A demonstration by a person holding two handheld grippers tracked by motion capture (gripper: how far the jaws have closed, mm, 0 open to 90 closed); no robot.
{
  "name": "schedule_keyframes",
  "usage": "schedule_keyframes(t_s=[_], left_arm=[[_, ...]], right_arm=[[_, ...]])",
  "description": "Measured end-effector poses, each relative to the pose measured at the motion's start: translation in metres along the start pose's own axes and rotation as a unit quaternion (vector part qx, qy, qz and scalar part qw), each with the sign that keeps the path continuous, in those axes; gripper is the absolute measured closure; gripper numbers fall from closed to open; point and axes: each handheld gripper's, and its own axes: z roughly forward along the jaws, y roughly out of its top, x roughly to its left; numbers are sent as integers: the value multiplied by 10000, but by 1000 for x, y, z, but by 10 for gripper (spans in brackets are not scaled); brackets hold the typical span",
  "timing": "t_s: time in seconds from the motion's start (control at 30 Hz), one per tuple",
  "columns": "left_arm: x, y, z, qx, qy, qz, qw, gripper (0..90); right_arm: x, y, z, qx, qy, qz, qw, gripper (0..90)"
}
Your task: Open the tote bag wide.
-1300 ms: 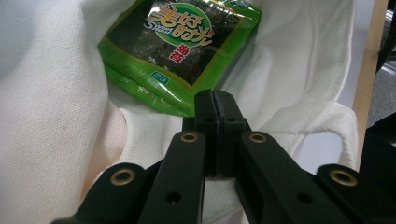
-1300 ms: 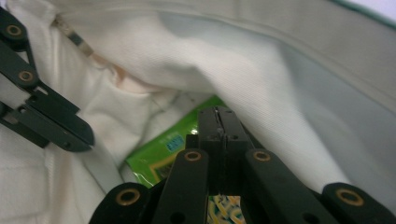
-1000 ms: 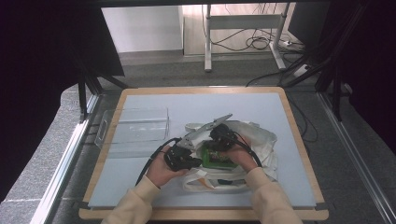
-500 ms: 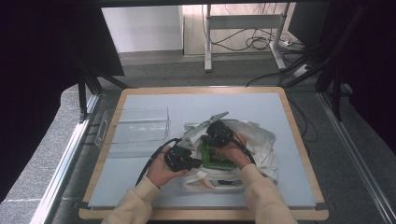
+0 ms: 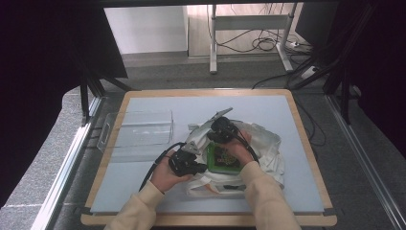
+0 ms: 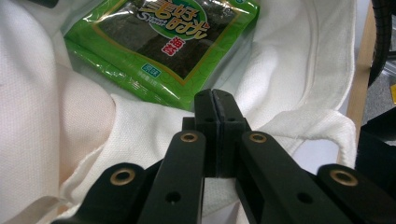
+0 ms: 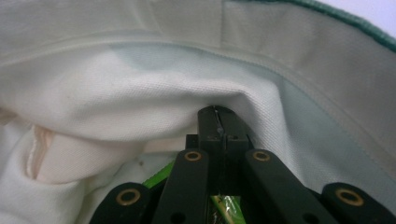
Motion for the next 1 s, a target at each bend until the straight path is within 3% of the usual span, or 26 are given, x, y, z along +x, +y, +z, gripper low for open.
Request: schedule_keyframes(t_s=[0.23,0.37,0.63,0.67,1.0], left_arm=[[0,-1,0,-35,-17,-12,10000,899],[0,-1,0,-10,-21,-15,10000,899],[1,-1,-1,-12,-29,-52,10000,898],[1,-1,-1,-15,-28,-41,10000,898],[1,-2,0,-31,-27,-46,10000,898]], right_arm=[[-4,-1,7,-5,51,191,9998,893],[-3,-2,1,-39,46,173,9998,893],[0,-14,-38,-72,25,176,9998,892],[0,-20,-50,-75,4,223,9997,892],[8,-56,-88,179,-100,203,9996,892]])
